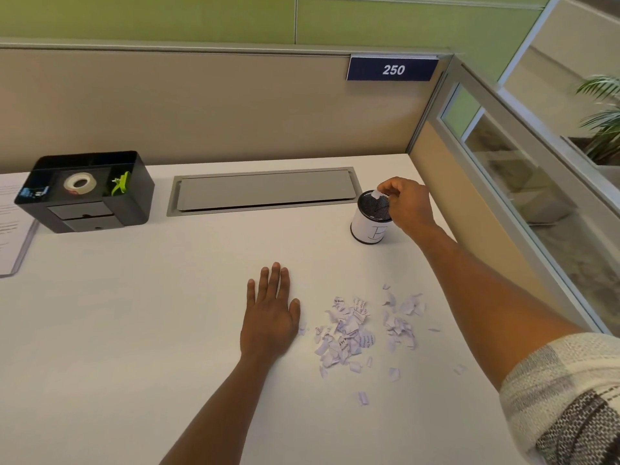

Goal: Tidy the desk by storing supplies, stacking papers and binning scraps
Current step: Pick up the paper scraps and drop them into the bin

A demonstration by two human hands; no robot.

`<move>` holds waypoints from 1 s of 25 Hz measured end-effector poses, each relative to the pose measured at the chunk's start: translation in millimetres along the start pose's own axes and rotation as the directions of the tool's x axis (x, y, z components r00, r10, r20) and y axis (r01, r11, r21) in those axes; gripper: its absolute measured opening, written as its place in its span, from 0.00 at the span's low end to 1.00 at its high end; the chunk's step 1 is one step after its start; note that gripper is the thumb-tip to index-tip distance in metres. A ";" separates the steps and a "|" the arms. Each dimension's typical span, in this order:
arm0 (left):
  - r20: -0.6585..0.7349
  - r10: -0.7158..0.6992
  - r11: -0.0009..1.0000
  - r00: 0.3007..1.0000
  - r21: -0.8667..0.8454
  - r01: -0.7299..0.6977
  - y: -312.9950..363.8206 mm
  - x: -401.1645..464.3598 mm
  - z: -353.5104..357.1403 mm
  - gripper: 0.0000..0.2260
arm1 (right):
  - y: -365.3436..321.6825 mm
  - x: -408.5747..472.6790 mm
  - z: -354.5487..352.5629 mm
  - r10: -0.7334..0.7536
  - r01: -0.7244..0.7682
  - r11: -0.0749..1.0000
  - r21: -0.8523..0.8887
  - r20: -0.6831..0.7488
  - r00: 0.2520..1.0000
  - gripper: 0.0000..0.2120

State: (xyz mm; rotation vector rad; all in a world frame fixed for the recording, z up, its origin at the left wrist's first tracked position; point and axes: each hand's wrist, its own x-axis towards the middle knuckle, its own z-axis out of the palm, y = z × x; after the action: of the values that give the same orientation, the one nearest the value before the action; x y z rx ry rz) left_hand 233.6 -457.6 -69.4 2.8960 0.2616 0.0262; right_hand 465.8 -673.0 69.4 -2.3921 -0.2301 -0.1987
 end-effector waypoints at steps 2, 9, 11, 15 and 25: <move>0.001 0.001 1.000 1.000 0.001 -0.001 0.3 0.1 -0.2 0.31 | 1.7 -1.0 -1.1 -0.004 0.004 1.000 -0.018 0.007 1.000 0.15; 0.000 -0.001 1.000 1.000 -0.001 0.001 0.9 -0.6 -1.5 0.30 | 3.4 0.4 -7.1 -0.051 0.050 0.995 -0.087 -0.007 0.999 0.08; 0.001 -0.001 1.000 1.000 0.001 0.001 1.0 -0.6 -1.9 0.30 | -0.7 -3.7 -8.8 -0.060 0.058 0.997 -0.047 -0.030 0.998 0.08; -0.002 -0.001 1.000 1.000 -0.002 0.001 1.1 -0.3 -1.5 0.30 | -14.8 -45.0 -1.4 -0.126 0.125 0.981 0.152 -0.004 0.992 0.08; 0.000 -0.002 1.000 1.000 -0.005 0.002 1.0 -0.9 0.4 0.29 | 11.2 -174.5 51.3 0.035 0.085 0.974 -0.210 0.509 0.860 0.18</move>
State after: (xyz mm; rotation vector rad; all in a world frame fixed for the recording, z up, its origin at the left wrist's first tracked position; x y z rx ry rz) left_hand 232.9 -458.8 -69.6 2.8911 0.2640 0.0265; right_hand 302.7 -665.7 -11.6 -2.6295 -0.5089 0.4345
